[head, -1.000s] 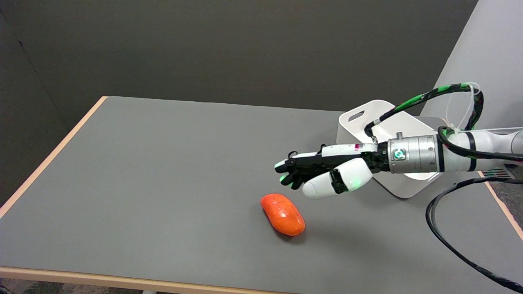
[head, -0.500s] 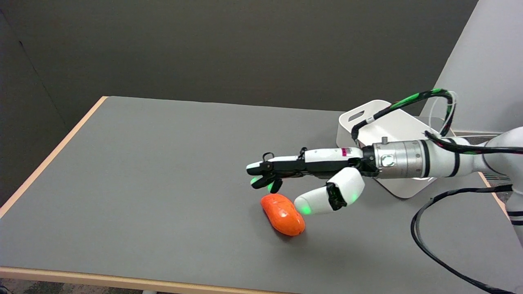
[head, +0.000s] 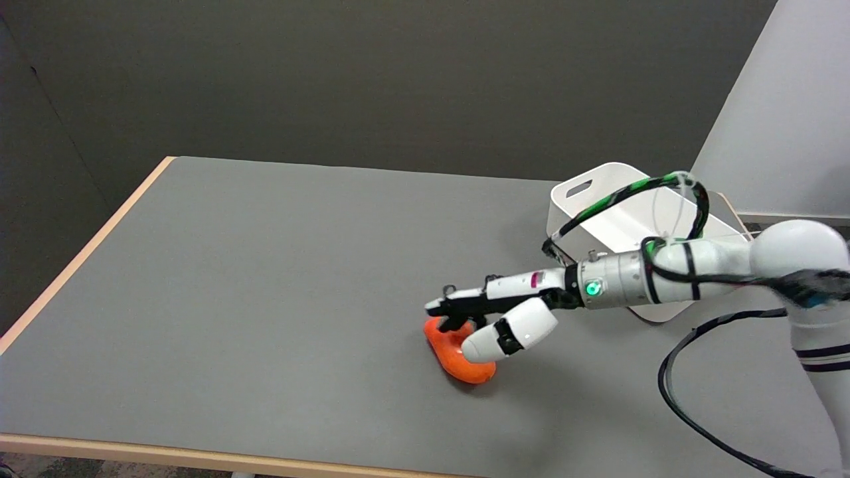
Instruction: Pick up mango.
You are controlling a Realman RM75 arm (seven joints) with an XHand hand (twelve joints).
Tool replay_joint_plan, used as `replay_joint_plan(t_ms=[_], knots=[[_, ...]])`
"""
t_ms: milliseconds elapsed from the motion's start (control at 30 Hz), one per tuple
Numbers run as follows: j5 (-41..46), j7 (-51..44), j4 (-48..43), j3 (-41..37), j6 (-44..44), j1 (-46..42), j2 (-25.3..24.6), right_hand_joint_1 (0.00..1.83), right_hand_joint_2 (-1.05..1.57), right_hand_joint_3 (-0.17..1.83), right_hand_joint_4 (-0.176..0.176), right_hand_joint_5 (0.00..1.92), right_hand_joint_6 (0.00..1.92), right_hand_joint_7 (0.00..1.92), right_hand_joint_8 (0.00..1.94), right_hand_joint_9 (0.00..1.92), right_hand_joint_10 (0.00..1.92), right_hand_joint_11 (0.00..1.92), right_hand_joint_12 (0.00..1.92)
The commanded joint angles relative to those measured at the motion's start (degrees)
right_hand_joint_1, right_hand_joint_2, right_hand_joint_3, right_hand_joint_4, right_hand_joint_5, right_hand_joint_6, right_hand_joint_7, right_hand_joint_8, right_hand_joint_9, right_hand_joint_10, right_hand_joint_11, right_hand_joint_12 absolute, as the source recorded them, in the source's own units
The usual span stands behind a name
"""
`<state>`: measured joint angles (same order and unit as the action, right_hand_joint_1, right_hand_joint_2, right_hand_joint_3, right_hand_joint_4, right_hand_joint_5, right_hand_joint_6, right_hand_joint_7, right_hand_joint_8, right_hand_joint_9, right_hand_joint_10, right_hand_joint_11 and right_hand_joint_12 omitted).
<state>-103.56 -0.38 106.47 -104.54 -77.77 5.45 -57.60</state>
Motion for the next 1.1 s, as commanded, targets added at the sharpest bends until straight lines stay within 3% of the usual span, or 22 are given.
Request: replay_joint_plan(t_ms=[33,67,133,300,433,633,700,767,867,900,1000,1100], knots=[[-45.96,14.22,4.65,6.62,-8.16,5.30,-8.82,0.19,0.72,0.80,-0.176,0.00,0.03,0.01,0.37,0.02,0.76,0.20,1.38],[-45.96,14.50,4.64,6.79,-6.57,5.73,-8.69,0.19,0.74,0.73,-0.176,0.00,0.01,0.00,0.35,0.00,0.77,0.20,1.39],[-45.86,14.83,4.94,7.39,-0.26,6.64,-8.16,0.17,0.72,0.90,-0.176,0.00,0.00,0.01,0.27,0.00,0.73,0.20,1.36],[-44.94,14.94,5.21,7.85,13.38,8.83,-8.87,0.19,0.67,0.86,-0.176,0.00,0.00,0.00,0.15,0.00,0.66,0.19,1.34],[-40.57,14.94,4.81,7.43,23.86,9.77,-8.71,0.24,0.67,0.91,-0.176,0.00,0.02,0.00,0.17,0.00,0.69,0.23,1.34],[-27.38,14.38,3.77,6.57,57.89,3.05,-5.57,0.28,0.62,0.89,-0.176,0.02,0.09,0.04,0.31,0.06,0.75,0.25,1.43],[-24.69,14.64,3.59,6.87,67.19,0.21,-3.88,0.35,0.63,0.93,-0.154,0.03,0.12,0.06,0.29,0.07,0.67,0.14,1.26],[-22.65,14.86,3.92,6.76,68.98,-1.08,-1.69,0.41,0.65,0.96,-0.129,0.04,0.14,0.08,0.29,0.08,0.64,0.09,1.18],[-18.79,14.94,3.86,7.09,71.08,-3.08,2.00,0.52,0.68,1.00,-0.077,0.08,0.32,0.21,0.37,0.22,0.69,0.12,1.21],[-18.10,14.94,3.70,7.25,72.35,-3.81,2.45,0.55,0.69,1.01,-0.074,0.10,0.38,0.25,0.40,0.26,0.72,0.13,1.23],[-18.80,14.94,3.64,7.06,77.88,-5.61,1.38,0.70,0.77,0.92,-0.053,0.21,0.68,0.40,0.50,0.39,0.89,0.28,1.45],[-18.47,15.02,3.06,6.69,86.47,-7.59,-1.07,0.72,0.80,0.91,-0.036,0.25,0.94,0.51,0.63,0.49,1.04,0.37,1.64]])
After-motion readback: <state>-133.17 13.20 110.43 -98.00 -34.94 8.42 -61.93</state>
